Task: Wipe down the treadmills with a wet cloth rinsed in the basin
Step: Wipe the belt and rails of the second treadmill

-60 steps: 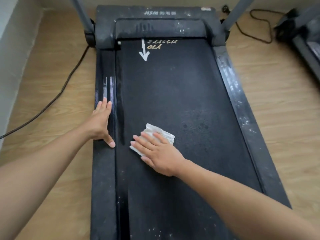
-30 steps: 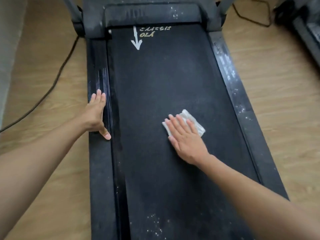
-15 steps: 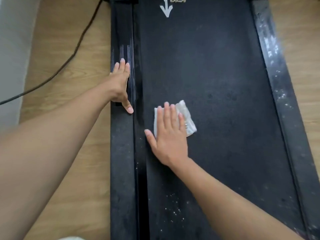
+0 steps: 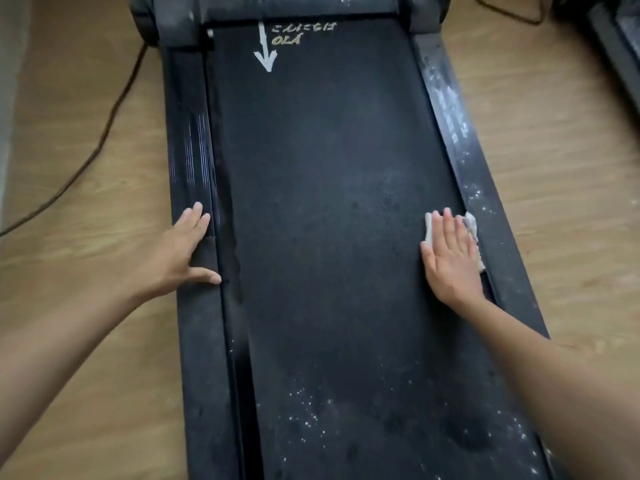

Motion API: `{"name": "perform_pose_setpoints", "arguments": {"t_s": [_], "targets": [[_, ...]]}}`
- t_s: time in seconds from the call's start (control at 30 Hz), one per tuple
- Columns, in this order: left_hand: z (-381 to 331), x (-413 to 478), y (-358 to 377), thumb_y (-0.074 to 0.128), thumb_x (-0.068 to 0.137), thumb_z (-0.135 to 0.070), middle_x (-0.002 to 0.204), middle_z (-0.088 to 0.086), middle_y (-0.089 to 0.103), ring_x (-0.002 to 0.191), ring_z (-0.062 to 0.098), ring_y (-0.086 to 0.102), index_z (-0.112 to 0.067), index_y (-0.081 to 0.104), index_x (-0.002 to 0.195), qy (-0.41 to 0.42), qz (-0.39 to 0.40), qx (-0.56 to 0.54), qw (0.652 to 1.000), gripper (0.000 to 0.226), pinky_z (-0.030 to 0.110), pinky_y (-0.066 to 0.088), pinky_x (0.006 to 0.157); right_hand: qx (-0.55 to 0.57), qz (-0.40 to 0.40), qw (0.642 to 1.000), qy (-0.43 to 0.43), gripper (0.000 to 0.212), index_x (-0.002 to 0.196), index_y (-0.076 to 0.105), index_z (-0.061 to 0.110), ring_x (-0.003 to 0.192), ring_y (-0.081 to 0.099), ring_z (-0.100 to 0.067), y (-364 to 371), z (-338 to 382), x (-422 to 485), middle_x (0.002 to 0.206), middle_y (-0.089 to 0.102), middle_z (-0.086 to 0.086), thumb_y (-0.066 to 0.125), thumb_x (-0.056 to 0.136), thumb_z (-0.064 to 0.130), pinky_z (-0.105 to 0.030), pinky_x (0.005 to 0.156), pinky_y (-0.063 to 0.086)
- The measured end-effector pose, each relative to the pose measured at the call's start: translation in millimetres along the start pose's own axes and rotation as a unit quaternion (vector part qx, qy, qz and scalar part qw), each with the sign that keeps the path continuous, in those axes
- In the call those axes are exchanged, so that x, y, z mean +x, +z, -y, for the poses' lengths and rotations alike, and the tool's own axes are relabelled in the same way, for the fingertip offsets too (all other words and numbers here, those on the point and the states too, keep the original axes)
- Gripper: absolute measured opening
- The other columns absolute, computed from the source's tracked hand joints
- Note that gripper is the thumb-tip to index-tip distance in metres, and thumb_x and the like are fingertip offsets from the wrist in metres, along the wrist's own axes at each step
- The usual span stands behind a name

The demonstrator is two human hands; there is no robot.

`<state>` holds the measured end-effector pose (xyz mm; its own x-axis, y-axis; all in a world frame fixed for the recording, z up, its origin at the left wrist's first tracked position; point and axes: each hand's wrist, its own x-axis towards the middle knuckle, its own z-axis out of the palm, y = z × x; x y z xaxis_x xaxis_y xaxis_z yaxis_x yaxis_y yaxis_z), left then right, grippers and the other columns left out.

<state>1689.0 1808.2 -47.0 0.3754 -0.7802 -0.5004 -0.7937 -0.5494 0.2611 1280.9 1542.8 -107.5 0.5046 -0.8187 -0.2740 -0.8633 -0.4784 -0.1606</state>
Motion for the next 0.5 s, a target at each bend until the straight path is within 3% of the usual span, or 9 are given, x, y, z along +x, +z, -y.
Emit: {"name": "perform_pose_setpoints", "arguments": {"t_s": [0.1, 0.17, 0.2, 0.3, 0.4, 0.5], "targets": [[-5.4, -8.0, 7.5, 0.097, 0.055, -0.055, 0.169, 0.009, -0.023, 0.157, 0.021, -0.018, -0.005, -0.005, 0.163, -0.008, 0.025, 0.052, 0.998, 0.157, 0.035, 0.006, 0.129, 0.053, -0.015, 0.993, 0.108, 0.082, 0.169, 0.002, 0.016, 0.164, -0.006, -0.025, 7.7, 15.5, -11.9, 0.177, -0.004, -0.008, 0.009, 0.101, 0.061, -0.052, 0.131, 0.002], [-15.4, -7.7, 5.8, 0.098, 0.055, -0.052, 0.169, 0.012, -0.024, 0.157, 0.024, -0.019, -0.003, -0.007, 0.163, -0.021, 0.032, 0.063, 0.997, 0.159, 0.037, 0.01, 0.129, 0.075, -0.031, 0.982, 0.168, 0.089, 0.168, 0.001, 0.01, 0.163, -0.006, -0.032, 21.8, 60.0, -23.5, 0.176, -0.003, -0.015, 0.014, 0.099, 0.065, -0.057, 0.13, 0.002], [-20.1, -6.7, 4.6, 0.098, 0.055, -0.05, 0.169, 0.013, -0.024, 0.158, 0.025, -0.018, -0.003, -0.008, 0.163, -0.026, 0.032, 0.062, 0.997, 0.159, 0.038, 0.011, 0.129, 0.073, -0.037, 0.984, 0.157, 0.09, 0.168, 0.0, 0.009, 0.163, -0.006, -0.033, 27.8, 87.3, -31.6, 0.176, -0.003, -0.017, 0.018, 0.1, 0.066, -0.058, 0.13, 0.002], [-22.2, -5.7, 4.9, 0.099, 0.053, -0.049, 0.17, 0.013, -0.023, 0.158, 0.025, -0.016, -0.003, -0.007, 0.163, -0.036, 0.027, 0.065, 0.997, 0.159, 0.038, 0.014, 0.128, 0.044, -0.037, 0.998, -0.027, 0.085, 0.168, 0.001, 0.009, 0.163, -0.008, -0.032, 55.7, 182.5, -69.1, 0.176, -0.005, -0.016, 0.028, 0.105, 0.059, -0.053, 0.131, -0.002], [-22.7, -5.4, 2.3, 0.098, 0.054, -0.051, 0.169, 0.015, -0.024, 0.158, 0.026, -0.016, -0.002, -0.008, 0.162, -0.034, 0.033, 0.081, 0.996, 0.159, 0.039, 0.013, 0.128, 0.027, -0.001, 0.978, -0.205, 0.079, 0.169, 0.003, 0.011, 0.163, -0.013, -0.027, 77.7, 269.1, -109.9, 0.177, -0.007, -0.012, 0.03, 0.108, 0.052, -0.051, 0.132, 0.001], [-28.7, -6.5, -2.4, 0.095, 0.06, -0.054, 0.167, 0.017, -0.028, 0.157, 0.028, -0.019, -0.001, -0.013, 0.161, -0.041, 0.059, 0.107, 0.992, 0.157, 0.04, 0.011, 0.129, -0.028, 0.039, 0.939, -0.34, 0.078, 0.169, 0.008, 0.014, 0.163, -0.012, -0.023, 76.6, 266.0, -114.5, 0.177, -0.002, -0.005, 0.03, 0.108, 0.058, -0.05, 0.131, 0.007]]}}
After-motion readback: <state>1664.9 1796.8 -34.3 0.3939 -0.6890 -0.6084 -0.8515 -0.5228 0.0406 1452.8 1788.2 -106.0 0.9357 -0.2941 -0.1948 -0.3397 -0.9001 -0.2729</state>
